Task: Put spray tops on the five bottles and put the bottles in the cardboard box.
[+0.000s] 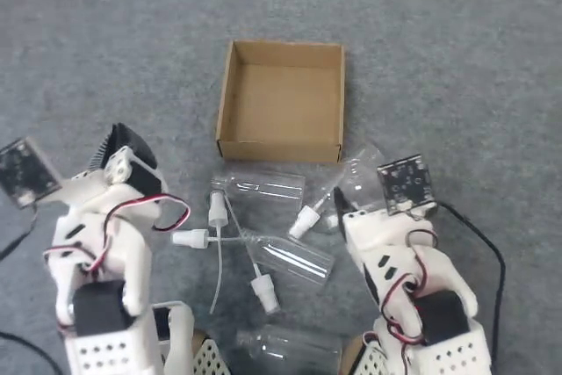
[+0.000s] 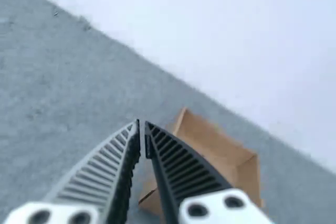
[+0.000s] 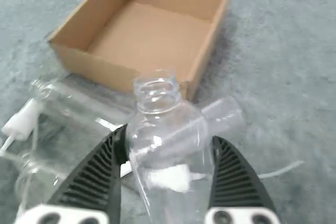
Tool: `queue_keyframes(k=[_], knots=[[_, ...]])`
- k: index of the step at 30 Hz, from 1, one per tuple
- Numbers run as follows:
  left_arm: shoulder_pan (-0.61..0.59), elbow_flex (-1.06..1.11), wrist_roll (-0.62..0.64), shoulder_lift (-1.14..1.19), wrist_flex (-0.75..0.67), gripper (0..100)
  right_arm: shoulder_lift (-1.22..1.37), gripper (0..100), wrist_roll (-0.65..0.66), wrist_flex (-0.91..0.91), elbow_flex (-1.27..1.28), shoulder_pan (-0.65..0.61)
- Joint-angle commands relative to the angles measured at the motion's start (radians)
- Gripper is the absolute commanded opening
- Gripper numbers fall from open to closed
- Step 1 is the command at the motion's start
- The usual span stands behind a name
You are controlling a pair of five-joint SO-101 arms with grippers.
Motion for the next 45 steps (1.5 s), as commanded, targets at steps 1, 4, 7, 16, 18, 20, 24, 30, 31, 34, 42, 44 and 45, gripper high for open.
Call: queue_keyframes(k=[1, 4, 7, 16, 18, 20, 24, 30, 31, 34, 42, 44, 45], knots=[[0.005, -0.018, 0.097, -0.089, -0.044, 1, -0.022, 5.8, -0.005, -0.051, 0.002, -0.059], [0.005, -0.010, 0.138, -0.137, -0.074, 1, -0.022, 5.8, -0.005, -0.056, 0.005, -0.065], [0.005, -0.013, 0.178, -0.175, -0.080, 1, -0.022, 5.8, -0.005, -0.056, 0.005, -0.067], [0.003, 0.004, 0.264, -0.284, -0.133, 1, -0.022, 5.8, -0.005, -0.059, 0.005, -0.068], [0.003, 0.024, 0.276, -0.304, -0.170, 1, -0.022, 5.8, -0.005, -0.071, 0.008, -0.068], [0.003, 0.045, 0.278, -0.321, -0.201, 1, -0.022, 5.8, -0.005, -0.076, 0.017, -0.068], [0.003, 0.077, 0.273, -0.350, -0.209, 1, -0.022, 5.8, -0.005, -0.128, 0.061, -0.068], [0.012, 0.097, 0.190, -0.339, -0.110, 1, -0.022, 5.8, -0.005, -0.173, 0.101, -0.068], [0.028, 0.094, 0.173, -0.325, -0.080, 1, -0.022, 5.8, -0.005, -0.173, 0.101, -0.068], [0.075, 0.059, 0.109, -0.258, 0.015, 1, -0.022, 5.8, -0.005, -0.171, 0.100, -0.068], [0.149, -0.254, 0.043, 0.114, 0.328, 1, -0.022, 5.8, -0.005, -0.170, 0.100, -0.062], [0.163, -0.355, 0.009, 0.230, 0.436, 1, -0.022, 5.8, -0.005, -0.170, 0.100, -0.061], [0.164, -0.400, -0.011, 0.282, 0.482, 1, -0.022, 5.8, -0.005, -0.170, 0.100, -0.061]])
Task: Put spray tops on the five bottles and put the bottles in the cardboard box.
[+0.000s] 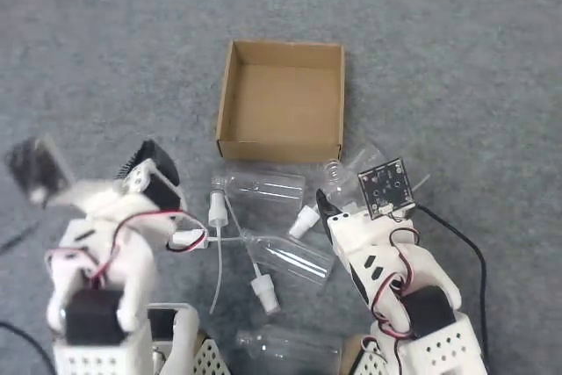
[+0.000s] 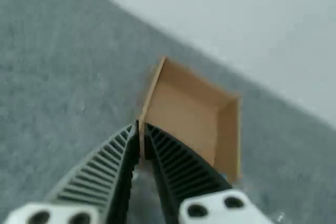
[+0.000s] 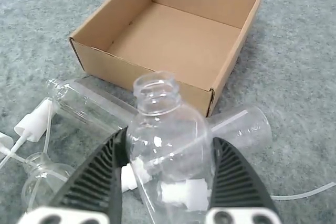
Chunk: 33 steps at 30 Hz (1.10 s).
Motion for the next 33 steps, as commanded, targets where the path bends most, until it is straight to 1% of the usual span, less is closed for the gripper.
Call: queue_keyframes(k=[1, 3, 6, 8, 14, 20, 22, 25, 27, 28, 33], knots=[[0.017, -0.265, -0.086, 0.281, 0.224, 1, -0.022, 5.8, -0.003, -0.025, -0.015, -0.005], [0.015, -0.326, -0.118, 0.365, 0.275, 1, -0.022, 5.8, -0.003, -0.024, -0.015, -0.005], [0.015, -0.357, -0.143, 0.437, 0.307, 1, -0.022, 5.8, -0.003, -0.022, -0.015, -0.005], [0.020, -0.354, -0.161, 0.463, 0.310, 1, -0.022, 5.8, -0.003, -0.022, -0.015, -0.005], [0.020, -0.283, -0.285, 0.559, 0.310, 1, -0.022, 5.8, -0.003, -0.022, -0.014, -0.005], [0.021, -0.254, -0.347, 0.697, 0.304, 2, -0.022, 5.8, -0.003, -0.024, -0.012, -0.005], [0.021, -0.254, -0.348, 0.740, 0.302, 5, -0.022, 5.8, -0.003, -0.024, -0.012, -0.005], [0.021, -0.255, -0.345, 0.798, 0.302, 14, -0.022, 5.8, -0.003, -0.024, -0.012, -0.005], [0.021, -0.255, -0.345, 0.830, 0.302, 18, -0.022, 5.8, -0.003, -0.024, -0.012, -0.005], [0.021, -0.254, -0.345, 0.841, 0.302, 19, -0.022, 5.8, -0.003, -0.022, -0.012, -0.005], [0.021, -0.251, -0.347, 0.901, 0.301, 17, -0.022, 5.8, -0.003, -0.021, -0.012, -0.005]])
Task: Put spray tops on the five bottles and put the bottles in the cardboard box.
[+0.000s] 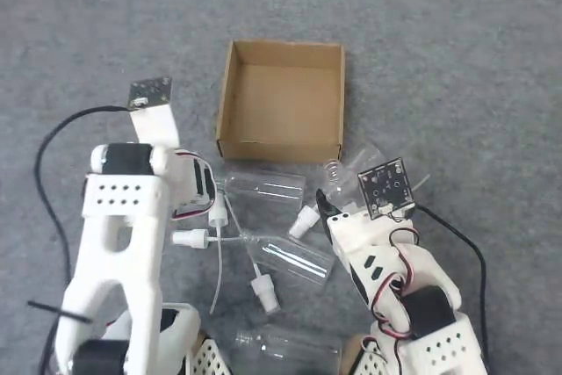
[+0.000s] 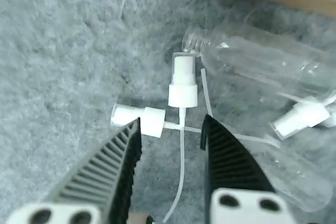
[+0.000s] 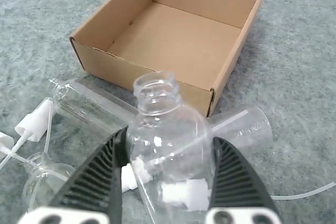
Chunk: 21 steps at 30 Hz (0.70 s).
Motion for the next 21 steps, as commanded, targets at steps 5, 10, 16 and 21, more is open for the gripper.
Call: queue_keyframes(k=[5, 10, 16, 21], knots=[[0.003, -0.008, -0.014, 0.110, -0.046, 15, -0.022, 5.8, -0.003, -0.019, -0.012, -0.002], [0.003, -0.010, -0.011, 0.232, -0.127, 13, -0.022, 5.8, -0.003, -0.019, -0.012, -0.002], [0.003, -0.015, -0.008, 0.327, -0.209, 13, -0.022, 5.8, -0.003, -0.019, -0.011, -0.002], [0.012, -0.012, -0.008, 0.362, -0.258, 13, -0.022, 5.8, -0.003, -0.018, -0.011, -0.002]])
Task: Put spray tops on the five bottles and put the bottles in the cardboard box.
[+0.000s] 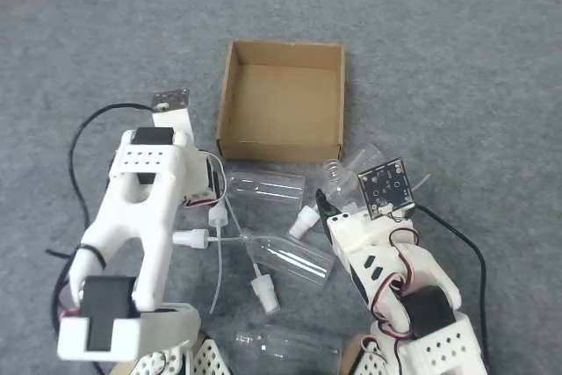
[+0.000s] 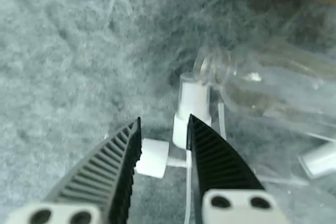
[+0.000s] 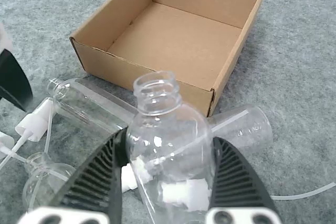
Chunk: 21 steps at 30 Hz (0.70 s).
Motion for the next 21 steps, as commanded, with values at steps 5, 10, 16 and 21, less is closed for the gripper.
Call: queue_keyframes(k=[5, 10, 16, 21], knots=[[0.066, -0.010, 0.032, 0.037, -0.054, 13, -0.022, 5.8, -0.003, -0.018, -0.011, -0.002], [0.110, -0.010, 0.080, 0.094, -0.095, 13, -0.022, 5.8, -0.003, -0.018, -0.011, -0.002], [0.104, -0.027, 0.081, 0.183, -0.110, 13, -0.022, 5.8, -0.003, -0.018, -0.011, -0.002], [0.103, -0.042, 0.081, 0.196, -0.103, 13, -0.022, 5.8, -0.003, -0.018, -0.011, -0.002]])
